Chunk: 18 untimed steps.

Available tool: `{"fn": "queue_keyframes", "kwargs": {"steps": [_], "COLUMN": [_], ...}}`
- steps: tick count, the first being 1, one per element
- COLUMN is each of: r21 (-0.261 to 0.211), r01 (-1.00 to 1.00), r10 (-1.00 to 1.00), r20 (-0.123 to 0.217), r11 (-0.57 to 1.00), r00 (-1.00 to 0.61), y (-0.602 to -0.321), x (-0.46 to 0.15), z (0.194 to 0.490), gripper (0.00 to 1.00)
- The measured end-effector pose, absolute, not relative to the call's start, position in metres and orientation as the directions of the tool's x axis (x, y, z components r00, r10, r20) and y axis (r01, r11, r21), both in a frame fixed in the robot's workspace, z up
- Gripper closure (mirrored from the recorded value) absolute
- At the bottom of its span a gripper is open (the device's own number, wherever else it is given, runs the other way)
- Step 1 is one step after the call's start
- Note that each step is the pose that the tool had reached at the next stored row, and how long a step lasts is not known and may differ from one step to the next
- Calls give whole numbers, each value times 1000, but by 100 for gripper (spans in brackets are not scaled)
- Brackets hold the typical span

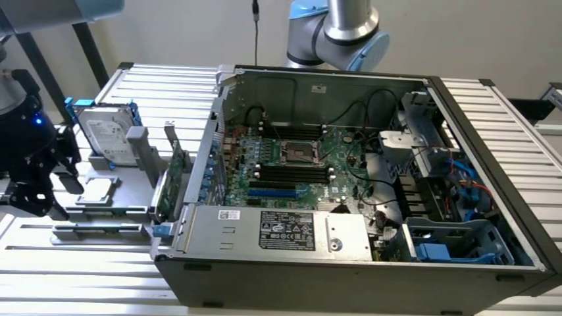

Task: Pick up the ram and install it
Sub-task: 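Pick up the ram and move it above insertion slot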

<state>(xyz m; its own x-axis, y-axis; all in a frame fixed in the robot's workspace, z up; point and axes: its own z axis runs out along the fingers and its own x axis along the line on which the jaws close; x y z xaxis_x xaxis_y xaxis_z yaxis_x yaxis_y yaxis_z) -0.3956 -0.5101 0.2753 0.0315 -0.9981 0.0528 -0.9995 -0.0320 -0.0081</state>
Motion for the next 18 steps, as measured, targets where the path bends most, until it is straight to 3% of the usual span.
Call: {"fn": "queue_keyframes", "kwargs": {"steps": [18], "r21": [-8], "r01": [-999], "r10": [-998], "r20": [53], "r11": [-34], "r00": [33], "y": [-513], "x": [-383], "z": [243], "gripper": [46]}}
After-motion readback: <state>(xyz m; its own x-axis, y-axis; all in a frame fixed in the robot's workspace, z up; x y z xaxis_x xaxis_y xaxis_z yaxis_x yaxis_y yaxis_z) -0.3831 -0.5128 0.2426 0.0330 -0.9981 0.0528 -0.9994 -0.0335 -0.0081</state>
